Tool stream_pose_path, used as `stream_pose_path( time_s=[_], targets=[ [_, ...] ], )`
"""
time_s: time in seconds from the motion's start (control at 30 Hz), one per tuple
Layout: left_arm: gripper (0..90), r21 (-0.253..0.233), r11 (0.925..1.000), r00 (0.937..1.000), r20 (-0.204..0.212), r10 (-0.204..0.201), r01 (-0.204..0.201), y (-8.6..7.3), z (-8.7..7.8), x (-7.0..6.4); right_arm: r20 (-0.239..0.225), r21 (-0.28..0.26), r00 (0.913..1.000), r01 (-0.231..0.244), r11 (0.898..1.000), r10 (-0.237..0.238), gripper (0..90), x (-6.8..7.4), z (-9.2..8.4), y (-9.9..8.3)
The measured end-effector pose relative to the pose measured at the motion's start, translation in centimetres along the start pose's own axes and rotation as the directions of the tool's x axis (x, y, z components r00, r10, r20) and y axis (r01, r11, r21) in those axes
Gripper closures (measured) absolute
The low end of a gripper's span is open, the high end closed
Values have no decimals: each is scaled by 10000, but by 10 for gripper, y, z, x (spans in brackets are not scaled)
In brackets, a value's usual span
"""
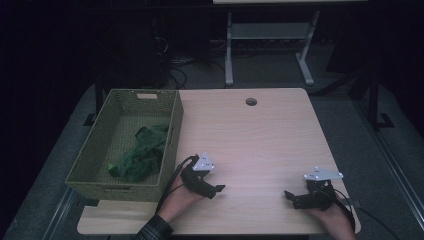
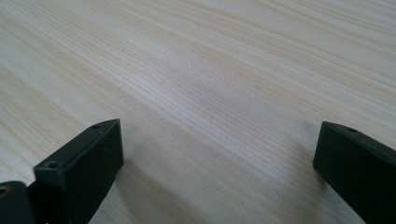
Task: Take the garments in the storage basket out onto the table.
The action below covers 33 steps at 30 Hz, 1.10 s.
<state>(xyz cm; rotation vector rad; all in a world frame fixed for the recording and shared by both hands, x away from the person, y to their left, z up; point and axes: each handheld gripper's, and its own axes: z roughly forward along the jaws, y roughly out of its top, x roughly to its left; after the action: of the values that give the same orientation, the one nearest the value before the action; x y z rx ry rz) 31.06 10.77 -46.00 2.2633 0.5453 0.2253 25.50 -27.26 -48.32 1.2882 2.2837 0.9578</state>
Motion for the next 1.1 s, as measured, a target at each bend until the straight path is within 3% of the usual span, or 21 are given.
stream_pose_path(
  time_s=[0.13, 1.1],
  targets=[
    [138, -136, 9998, 9998, 67, -175, 176, 3, -4, 2, 0, -7, 10000, 0, 10000, 0, 13, 0, 0, 0],
    [138, -432, 9988, 9994, 276, -201, 213, 32, -33, 3, -1, 11, 10000, -20, 10000, 20, 13, 0, 0, 0]
  ],
)
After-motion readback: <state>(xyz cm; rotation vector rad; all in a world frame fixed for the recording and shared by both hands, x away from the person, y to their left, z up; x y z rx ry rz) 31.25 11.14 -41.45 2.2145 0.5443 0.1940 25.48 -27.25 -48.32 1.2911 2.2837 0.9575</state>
